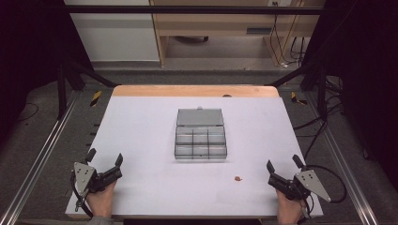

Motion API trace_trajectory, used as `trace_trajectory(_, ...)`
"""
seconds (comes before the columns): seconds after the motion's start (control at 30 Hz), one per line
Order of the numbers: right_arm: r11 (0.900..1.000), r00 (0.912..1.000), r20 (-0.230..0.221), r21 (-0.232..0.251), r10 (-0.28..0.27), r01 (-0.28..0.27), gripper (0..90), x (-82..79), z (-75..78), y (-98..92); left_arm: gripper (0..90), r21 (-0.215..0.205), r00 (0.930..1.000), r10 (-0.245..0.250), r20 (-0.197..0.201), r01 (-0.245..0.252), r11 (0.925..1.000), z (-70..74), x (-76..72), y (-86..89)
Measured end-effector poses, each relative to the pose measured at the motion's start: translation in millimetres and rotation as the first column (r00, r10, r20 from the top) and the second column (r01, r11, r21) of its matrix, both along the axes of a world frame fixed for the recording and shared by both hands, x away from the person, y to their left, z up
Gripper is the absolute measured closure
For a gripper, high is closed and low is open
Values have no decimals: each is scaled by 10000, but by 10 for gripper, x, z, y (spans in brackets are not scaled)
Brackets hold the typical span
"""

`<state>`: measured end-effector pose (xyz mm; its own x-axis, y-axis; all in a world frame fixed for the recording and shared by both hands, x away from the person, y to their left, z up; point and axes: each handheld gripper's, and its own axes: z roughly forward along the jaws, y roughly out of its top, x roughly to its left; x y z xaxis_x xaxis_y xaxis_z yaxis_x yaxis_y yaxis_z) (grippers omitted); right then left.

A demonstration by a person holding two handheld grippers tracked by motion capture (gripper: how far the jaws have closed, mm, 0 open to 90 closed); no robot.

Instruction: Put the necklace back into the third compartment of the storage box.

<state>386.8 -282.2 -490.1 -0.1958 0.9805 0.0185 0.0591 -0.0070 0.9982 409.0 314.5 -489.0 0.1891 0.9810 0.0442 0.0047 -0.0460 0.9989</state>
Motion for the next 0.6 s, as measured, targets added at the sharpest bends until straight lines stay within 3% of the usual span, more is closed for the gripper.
trace_trajectory(0.2, 9999, 10000, -87, -91, -49, 48, 38, 10, 2, 8, 39, 23, 10000, 74, -44, -73, 10000, 2, 4, -5)
trace_trajectory(0.4, 9999, 9997, -229, 101, -26, 28, 34, 23, 6, -11, 39, 35, 10000, 80, -17, -80, 10000, 1, 1, -6)
trace_trajectory(0.6, 9976, 9986, -314, 562, 418, -399, 23, 31, 14, -65, 40, 43, 9999, 103, -20, -103, 9999, 1, 2, -7)
